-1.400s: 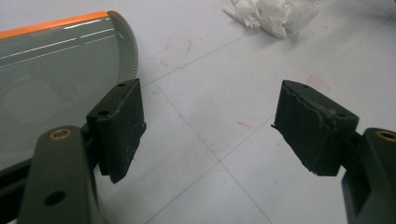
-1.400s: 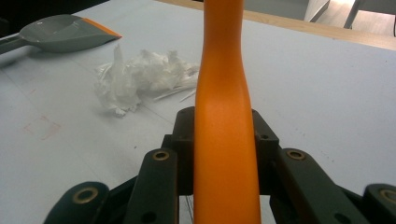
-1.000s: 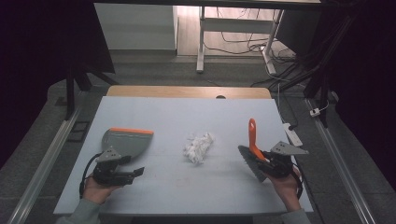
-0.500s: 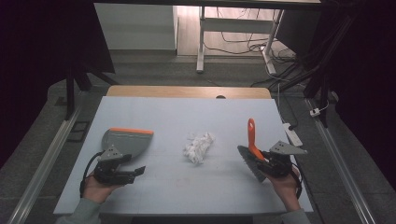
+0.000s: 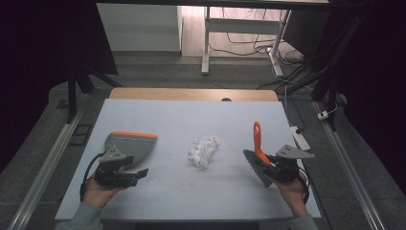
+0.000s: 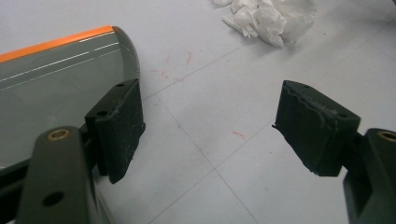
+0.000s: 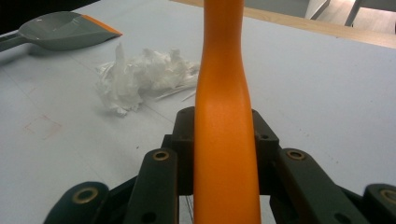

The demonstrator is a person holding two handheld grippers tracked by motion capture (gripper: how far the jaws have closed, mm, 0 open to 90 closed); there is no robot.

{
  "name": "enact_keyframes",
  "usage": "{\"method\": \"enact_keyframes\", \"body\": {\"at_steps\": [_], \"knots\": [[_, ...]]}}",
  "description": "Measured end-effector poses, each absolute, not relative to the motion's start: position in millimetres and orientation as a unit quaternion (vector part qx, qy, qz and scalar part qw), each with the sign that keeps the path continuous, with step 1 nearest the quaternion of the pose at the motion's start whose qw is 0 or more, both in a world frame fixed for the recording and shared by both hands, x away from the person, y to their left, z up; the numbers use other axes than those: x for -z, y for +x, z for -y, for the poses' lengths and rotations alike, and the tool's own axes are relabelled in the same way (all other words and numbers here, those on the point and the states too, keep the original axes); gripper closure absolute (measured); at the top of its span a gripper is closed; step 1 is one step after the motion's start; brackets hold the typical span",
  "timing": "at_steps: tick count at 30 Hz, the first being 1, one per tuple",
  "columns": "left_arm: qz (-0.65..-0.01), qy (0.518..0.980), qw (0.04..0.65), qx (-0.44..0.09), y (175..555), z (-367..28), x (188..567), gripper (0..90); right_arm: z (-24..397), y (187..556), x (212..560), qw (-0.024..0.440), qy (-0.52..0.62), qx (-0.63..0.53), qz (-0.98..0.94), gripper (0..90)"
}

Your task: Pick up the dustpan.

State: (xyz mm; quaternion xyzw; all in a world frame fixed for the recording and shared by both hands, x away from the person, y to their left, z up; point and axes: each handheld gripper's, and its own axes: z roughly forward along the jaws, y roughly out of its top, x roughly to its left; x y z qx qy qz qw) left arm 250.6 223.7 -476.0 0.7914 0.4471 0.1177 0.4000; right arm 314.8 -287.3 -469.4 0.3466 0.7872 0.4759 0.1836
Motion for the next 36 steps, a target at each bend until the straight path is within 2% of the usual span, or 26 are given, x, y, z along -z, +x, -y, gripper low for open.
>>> {"method": "enact_keyframes", "body": {"at_steps": [16,23,36], "knots": [[-0.5,0.77,0.376,-0.124,252,-241,463,23.5,288,315,469,0.182,0.349,-0.476,-0.786,70.1],[-0.516,0.771,0.353,-0.123,256,-244,468,19.5,288,315,470,0.182,0.35,-0.473,-0.788,70.1],[-0.581,0.744,0.315,-0.101,266,-265,484,15.1,288,315,471,0.181,0.351,-0.472,-0.788,70.1]]}}
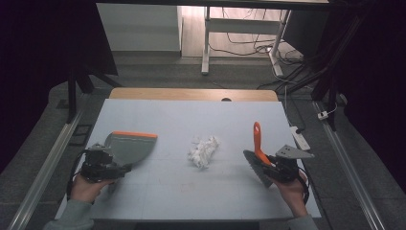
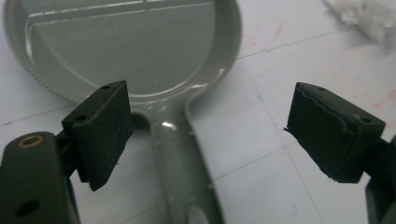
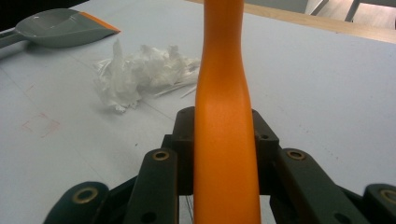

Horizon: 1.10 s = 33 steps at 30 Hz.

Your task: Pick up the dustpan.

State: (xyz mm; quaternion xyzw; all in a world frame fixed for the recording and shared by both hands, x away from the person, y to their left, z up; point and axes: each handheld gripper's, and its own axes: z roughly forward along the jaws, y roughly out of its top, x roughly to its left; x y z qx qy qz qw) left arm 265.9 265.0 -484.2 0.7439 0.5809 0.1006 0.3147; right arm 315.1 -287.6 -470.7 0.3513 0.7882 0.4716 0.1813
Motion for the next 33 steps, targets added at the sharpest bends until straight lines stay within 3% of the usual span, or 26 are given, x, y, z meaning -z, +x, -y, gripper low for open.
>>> {"method": "enact_keyframes", "body": {"at_steps": [18,30,33], "knots": [[-0.615,0.738,0.267,-0.08,273,-266,499,12.4,289,315,470,0.185,0.352,-0.47,-0.788,70.1],[-0.627,0.73,0.262,-0.067,278,-267,517,16.5,289,315,471,0.186,0.352,-0.468,-0.789,70.1],[-0.628,0.729,0.264,-0.068,279,-266,520,22.1,290,315,471,0.186,0.353,-0.468,-0.789,70.1]]}}
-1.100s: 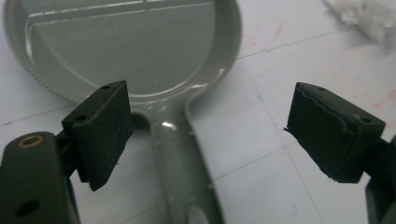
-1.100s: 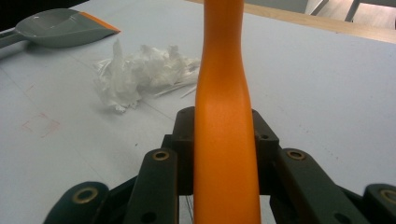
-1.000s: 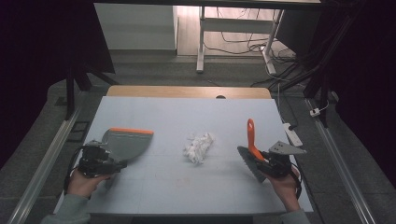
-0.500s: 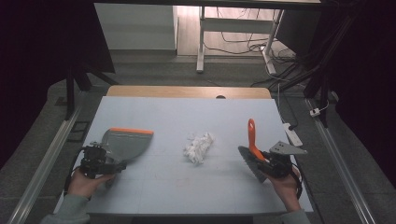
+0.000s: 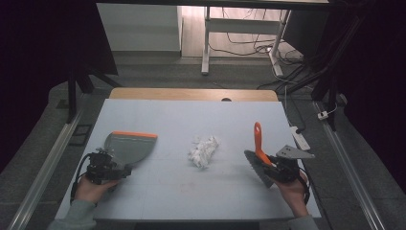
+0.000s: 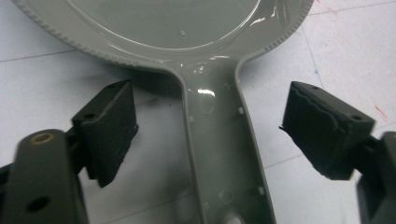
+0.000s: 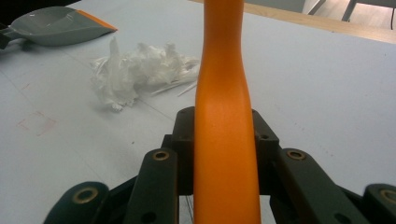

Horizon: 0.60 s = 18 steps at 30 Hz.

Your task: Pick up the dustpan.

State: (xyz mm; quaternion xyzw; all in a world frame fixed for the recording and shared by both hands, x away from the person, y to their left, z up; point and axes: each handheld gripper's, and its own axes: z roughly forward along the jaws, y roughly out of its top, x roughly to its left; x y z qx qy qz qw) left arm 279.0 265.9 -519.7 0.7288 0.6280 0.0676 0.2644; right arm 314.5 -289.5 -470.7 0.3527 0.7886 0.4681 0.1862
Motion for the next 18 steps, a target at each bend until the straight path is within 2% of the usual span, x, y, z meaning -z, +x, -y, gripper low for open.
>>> {"method": "enact_keyframes", "body": {"at_steps": [18], "knots": [[-0.634,0.718,0.28,-0.062,282.8,-268.5,526.8,45.3,289.4,314.7,470.5,0.19,0.354,-0.466,-0.789,70.1]]}}
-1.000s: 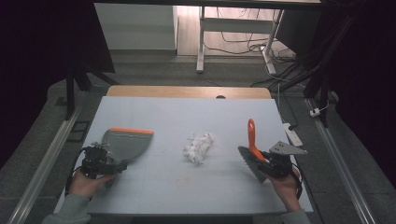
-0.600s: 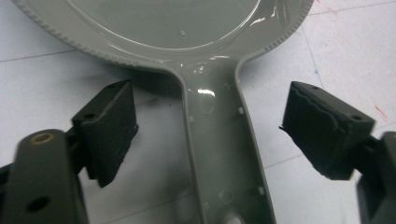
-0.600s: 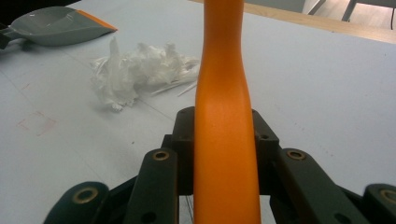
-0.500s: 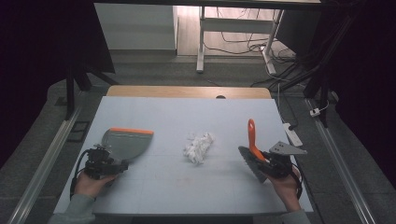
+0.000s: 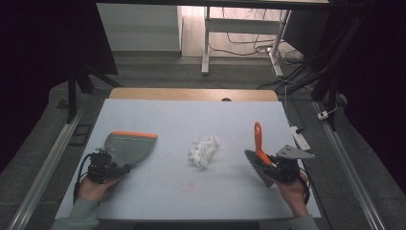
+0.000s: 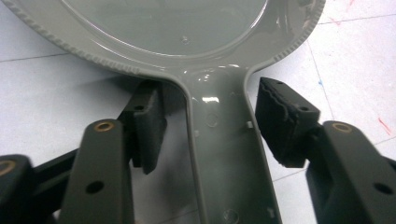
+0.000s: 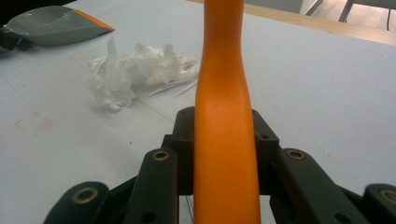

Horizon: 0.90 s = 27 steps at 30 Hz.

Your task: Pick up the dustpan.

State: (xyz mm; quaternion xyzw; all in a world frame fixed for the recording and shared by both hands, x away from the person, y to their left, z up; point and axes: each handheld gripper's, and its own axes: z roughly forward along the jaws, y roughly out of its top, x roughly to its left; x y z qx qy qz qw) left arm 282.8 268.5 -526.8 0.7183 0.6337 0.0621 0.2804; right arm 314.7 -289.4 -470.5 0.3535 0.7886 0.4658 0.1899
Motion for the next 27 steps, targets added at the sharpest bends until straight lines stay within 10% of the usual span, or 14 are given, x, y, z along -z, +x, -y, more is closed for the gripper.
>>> {"method": "enact_keyframes", "body": {"at_steps": [27], "knots": [[-0.64,0.705,0.298,-0.072,282.4,-270.2,529.0,60.7,288.9,314.7,470.7,0.191,0.352,-0.463,-0.791,70.1]]}}
